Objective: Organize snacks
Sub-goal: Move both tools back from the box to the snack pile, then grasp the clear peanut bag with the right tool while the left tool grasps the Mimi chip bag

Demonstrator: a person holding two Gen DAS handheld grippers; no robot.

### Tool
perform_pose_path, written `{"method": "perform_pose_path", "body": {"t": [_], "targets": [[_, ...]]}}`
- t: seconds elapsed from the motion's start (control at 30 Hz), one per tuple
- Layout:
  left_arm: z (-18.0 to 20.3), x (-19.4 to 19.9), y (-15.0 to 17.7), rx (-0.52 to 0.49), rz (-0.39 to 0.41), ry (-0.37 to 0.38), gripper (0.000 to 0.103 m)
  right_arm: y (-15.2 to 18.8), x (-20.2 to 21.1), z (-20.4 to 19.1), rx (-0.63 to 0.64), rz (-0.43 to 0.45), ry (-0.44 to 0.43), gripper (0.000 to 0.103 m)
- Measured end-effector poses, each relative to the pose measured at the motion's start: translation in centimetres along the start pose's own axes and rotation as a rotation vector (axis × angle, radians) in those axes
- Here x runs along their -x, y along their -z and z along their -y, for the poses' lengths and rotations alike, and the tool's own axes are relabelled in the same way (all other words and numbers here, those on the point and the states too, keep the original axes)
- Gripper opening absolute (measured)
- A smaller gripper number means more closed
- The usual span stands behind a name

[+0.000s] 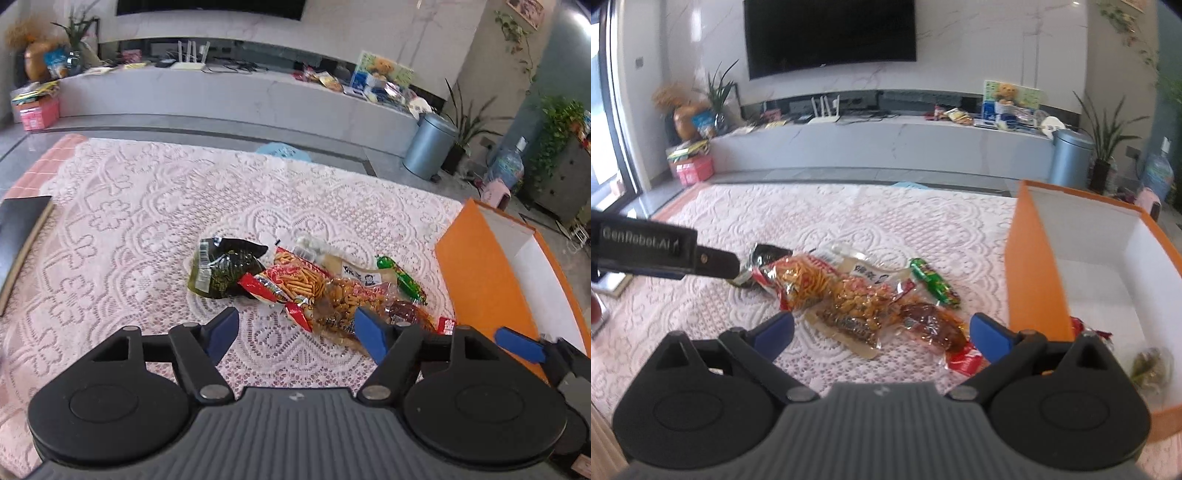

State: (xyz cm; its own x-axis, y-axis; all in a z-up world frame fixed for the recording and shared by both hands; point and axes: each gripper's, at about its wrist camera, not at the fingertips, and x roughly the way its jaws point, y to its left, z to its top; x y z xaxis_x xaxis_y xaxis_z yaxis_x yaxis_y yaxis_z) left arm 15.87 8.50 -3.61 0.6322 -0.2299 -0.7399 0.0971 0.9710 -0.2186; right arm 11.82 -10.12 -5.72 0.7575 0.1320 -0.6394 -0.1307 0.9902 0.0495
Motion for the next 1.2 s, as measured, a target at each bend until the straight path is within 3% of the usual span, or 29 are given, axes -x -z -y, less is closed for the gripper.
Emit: {"method": "perform_pose_path", "body": {"t": [0.17, 0.3, 0.53, 0.77, 1.2], "targets": [[0.1, -2.2, -0.8, -0.065, -0.018, 0.014, 0.08, -0.5, -3.1, -0.1, 0.03, -0.052, 0.003, 0.085], [0.1, -3.9, -1.9, -0.094, -0.033, 0.046, 0.08, -1.2, -5.4, 0.5, 0.012, -0.072, -0.005, 0.085], [0.9, -7.5, -3.3, -0.23, -0.071, 0.088, 0.081, -1.3, -8.6, 1.2, -0.035, -0.088, -0.03, 0.085], [1.9, -10.7, -2.6, -0.42, -0.099, 0.004, 0.081, -0.5, -10.3, 2.2, -0.09, -0.104, -0.064, 0.085], [2.4, -13.0, -1.4, -0.438, -0.146, -0.064, 0.065, 0.4, -12.1, 0.8, -0.014, -0.093, -0.08, 0.085]]}}
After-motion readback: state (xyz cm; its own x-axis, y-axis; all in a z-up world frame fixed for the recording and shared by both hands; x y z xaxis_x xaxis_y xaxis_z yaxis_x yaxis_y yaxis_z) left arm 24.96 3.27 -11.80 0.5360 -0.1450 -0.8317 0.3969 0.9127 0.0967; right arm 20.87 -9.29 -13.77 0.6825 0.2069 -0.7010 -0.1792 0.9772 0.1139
